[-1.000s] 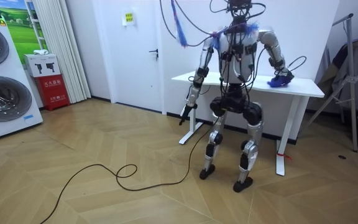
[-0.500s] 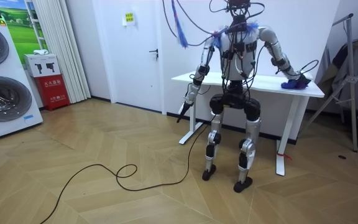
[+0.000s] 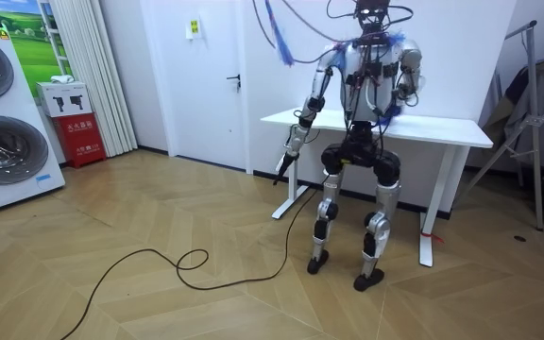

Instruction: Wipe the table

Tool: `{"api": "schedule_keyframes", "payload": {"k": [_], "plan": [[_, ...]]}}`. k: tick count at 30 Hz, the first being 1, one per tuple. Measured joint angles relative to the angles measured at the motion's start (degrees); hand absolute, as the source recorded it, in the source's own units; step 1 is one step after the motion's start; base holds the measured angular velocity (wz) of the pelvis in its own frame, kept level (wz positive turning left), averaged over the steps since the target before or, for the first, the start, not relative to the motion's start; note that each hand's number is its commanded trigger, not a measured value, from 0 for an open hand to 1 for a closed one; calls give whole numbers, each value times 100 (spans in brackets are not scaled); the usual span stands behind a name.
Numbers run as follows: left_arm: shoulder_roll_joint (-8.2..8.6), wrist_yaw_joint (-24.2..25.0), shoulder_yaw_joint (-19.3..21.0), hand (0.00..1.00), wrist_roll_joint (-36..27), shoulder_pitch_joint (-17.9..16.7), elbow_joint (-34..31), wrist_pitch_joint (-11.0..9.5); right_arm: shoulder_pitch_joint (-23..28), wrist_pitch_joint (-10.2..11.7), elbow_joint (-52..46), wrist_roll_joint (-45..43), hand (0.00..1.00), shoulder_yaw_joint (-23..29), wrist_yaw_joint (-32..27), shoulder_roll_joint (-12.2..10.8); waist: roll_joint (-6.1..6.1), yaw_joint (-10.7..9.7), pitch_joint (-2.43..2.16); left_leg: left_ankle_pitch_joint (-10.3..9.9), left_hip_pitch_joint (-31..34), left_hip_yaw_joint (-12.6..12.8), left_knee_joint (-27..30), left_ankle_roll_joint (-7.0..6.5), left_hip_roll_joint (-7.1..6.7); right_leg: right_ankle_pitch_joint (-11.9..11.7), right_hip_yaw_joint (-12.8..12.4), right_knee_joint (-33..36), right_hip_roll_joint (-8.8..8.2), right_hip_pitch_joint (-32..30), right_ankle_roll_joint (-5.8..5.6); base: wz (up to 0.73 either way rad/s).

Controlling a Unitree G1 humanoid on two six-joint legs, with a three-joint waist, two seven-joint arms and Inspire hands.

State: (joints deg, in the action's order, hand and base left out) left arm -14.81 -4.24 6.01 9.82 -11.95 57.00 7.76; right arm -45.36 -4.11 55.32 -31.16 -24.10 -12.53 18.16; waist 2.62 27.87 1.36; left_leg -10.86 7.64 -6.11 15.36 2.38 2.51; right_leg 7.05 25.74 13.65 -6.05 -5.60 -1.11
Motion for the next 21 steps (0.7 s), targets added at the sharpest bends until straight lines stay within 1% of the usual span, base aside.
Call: {"api": "schedule_keyframes", "payload": {"k": [1,2,3,4,5,6,7,8,9,10,11,12,13,14,15,16,18,19,20,21], "plan": [[-3,17,13,0,-2,-42,-4,8,3,37,28,11,100,15,17,6,1,9,0,0,-1,-66,1,-1,-11,3,42,0,-7,45,-6,76],[-15,57,46,0,-5,-179,2,42,44,82,169,57,100,65,15,59,16,10,0,6,-11,-157,4,-11,-36,15,153,0,-28,136,-24,54],[-30,79,53,0,-15,-230,43,46,73,95,325,72,100,71,15,87,35,10,0,11,-32,-203,4,-18,-55,24,189,1,-46,188,-38,65],[-82,111,56,0,-15,-298,118,50,263,179,459,231,100,190,-19,177,113,1,-3,26,-81,-242,0,-37,-112,79,256,-6,-107,297,-123,53],[-103,134,91,0,-14,-385,168,52,515,338,446,349,100,421,-65,225,173,-35,-9,26,-171,-307,-2,-37,-162,121,305,-17,-155,435,-181,49],[-99,158,132,0,-7,-445,151,51,662,406,446,402,100,555,-67,232,183,-91,-8,25,-230,-351,0,-37,-189,127,349,-31,-173,528,-191,50],[-100,213,210,0,-5,-505,137,23,978,540,468,575,100,776,-105,279,162,-217,7,25,-308,-368,0,-38,-236,127,453,-111,-189,714,-192,50],[-113,222,276,0,-5,-506,138,-23,1221,669,485,800,100,1001,-135,352,201,-312,-12,24,-345,-363,0,-40,-265,128,448,-132,-210,791,-195,44],[-131,228,287,0,-6,-499,138,-55,1305,728,488,886,100,1084,-141,386,202,-373,-12,24,-344,-365,0,-40,-274,130,464,-125,-217,801,-197,29],[-161,241,361,0,-4,-473,138,-93,1475,805,494,949,100,1342,-150,436,204,-521,-8,26,-339,-365,0,-46,-291,132,488,-118,-233,820,-201,11],[-173,234,479,0,0,-443,137,-135,1647,828,494,1048,100,1621,-182,464,197,-600,-7,36,-352,-356,3,-71,-321,136,497,-123,-265,834,-213,0],[-186,218,504,0,-8,-408,106,-218,1750,829,500,1092,100,1832,-185,499,171,-699,-14,23,-345,-340,11,-95,-336,133,496,-133,-278,832,-227,-10],[-188,211,504,0,-9,-403,75,-263,1773,829,514,1093,100,1897,-185,526,146,-758,-19,7,-324,-329,14,-130,-335,124,491,-137,-276,813,-241,-17],[-189,200,504,0,-9,-351,38,-348,1784,834,520,1093,100,1990,-196,599,122,-813,-40,-14,-271,-291,23,-192,-337,123,456,-123,-281,737,-255,-24],[-189,189,503,0,-13,-315,16,-414,1778,833,587,1088,100,1994,-242,655,87,-804,-60,-17,-196,-229,40,-198,-335,112,432,-111,-283,677,-274,-28],[-189,189,500,0,-15,-302,10,-440,1767,832,640,1091,100,1969,-271,679,78,-799,-73,-17,-173,-194,56,-198,-332,106,411,-111,-285,674,-283,-29],[-175,152,454,0,-17,-242,-19,-442,1738,802,734,1151,100,1911,-353,723,33,-806,-82,-18,-116,-131,124,-198,-318,99,401,-100,-288,628,-279,-20],[-147,96,413,0,-18,-195,-20,-433,1702,750,735,1182,100,1848,-367,758,6,-752,-90,-17,-106,-70,125,-193,-295,84,333,-70,-278,529,-255,-36],[-142,68,294,0,-23,-193,-18,-418,1537,644,747,1186,100,1713,-368,737,-31,-663,-74,-7,-99,31,121,-182,-257,56,191,-26,-251,472,-212,-45],[-132,67,258,0,-10,-193,-19,-393,1418,568,771,1160,100,1623,-368,708,-57,-624,-57,-3,-88,102,121,-177,-230,42,135,-6,-237,434,-192,-56]]}}
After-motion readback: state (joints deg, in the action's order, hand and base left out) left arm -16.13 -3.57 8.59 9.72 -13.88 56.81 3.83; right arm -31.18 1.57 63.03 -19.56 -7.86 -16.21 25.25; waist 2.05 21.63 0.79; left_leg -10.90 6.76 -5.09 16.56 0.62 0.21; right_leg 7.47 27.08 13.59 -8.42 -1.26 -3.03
